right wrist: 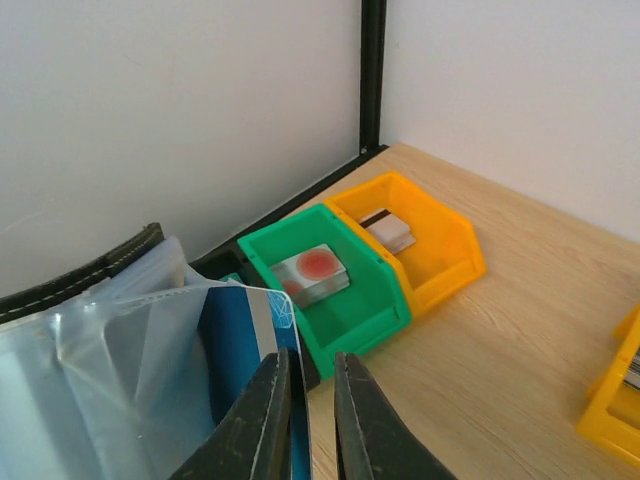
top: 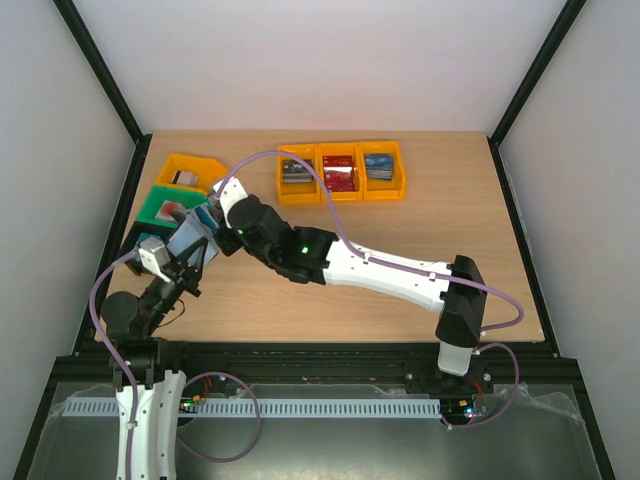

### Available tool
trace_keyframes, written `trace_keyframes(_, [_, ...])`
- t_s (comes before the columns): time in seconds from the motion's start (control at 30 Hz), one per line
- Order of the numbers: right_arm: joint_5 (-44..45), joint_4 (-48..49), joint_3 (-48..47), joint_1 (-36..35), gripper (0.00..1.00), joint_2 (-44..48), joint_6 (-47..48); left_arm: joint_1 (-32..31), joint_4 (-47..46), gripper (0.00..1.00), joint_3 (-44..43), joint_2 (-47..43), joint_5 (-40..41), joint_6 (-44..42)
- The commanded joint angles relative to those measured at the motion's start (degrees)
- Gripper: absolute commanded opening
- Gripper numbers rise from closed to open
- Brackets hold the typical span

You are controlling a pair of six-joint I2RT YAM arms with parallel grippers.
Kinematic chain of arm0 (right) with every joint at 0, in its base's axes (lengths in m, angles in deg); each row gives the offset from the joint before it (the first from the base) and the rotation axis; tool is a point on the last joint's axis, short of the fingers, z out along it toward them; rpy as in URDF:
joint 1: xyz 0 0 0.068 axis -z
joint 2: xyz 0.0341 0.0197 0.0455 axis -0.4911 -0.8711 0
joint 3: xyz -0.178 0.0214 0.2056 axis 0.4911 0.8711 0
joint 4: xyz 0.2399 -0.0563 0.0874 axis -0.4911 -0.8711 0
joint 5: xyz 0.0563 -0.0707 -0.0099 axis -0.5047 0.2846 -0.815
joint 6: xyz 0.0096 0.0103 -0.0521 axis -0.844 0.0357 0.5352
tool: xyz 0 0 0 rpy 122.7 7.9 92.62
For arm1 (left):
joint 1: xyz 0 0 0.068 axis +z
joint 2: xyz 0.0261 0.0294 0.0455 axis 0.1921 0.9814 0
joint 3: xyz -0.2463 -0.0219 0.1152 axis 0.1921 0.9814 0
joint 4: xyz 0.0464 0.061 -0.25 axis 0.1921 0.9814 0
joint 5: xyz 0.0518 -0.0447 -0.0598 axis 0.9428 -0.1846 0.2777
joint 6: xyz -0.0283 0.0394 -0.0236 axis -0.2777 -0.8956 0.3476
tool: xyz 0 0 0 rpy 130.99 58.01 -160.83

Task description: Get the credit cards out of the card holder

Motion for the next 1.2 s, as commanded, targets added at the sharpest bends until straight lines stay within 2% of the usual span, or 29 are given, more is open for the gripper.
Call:
trace_keyframes(0.0, [6.58,-3.41,-2.18,0.59,0.11,-1.57,0.14,-0.31,-3.85,0.02,-1.42,-0.79,-2.40,-1.63])
trace_keyframes(0.23, [-7.25,-4.02,-3.64,0.59,0.14,-3.26,2.33,-0.32,-3.26,0.02,-1.48,-0.34,-2.16,-2.18])
trace_keyframes(0.37, [-10.71,-4.20,-4.20,0.61,0.14,-3.54,2.86,-0.39,-2.93,0.02,-1.49,-0.20,-2.02,-2.22])
trace_keyframes(0.5, [-8.40,-5.14,-4.85,0.59,0.02,-3.99,2.41,-0.40,-2.72,0.02,-1.58,-0.18,-1.90,-2.22])
trace_keyframes(0.6, [-6.31,-5.15,-4.69,0.59,0.02,-3.26,2.54,-0.40,-0.62,0.02,-1.59,0.70,-0.03,-1.78])
trace_keyframes(0.77, [-7.48,-6.53,-5.80,0.52,0.02,-2.98,2.00,-0.93,5.62,0.02,-2.79,6.73,8.32,-2.37])
trace_keyframes(0.93, [-8.02,-7.17,-5.50,0.24,0.02,-2.26,1.74,-2.70,4.62,0.02,-3.15,8.32,9.61,-4.35])
trace_keyframes(1.17, [-7.34,-6.90,-4.61,0.24,0.02,-1.08,1.72,-3.30,5.08,0.02,-2.32,8.59,10.97,-2.93])
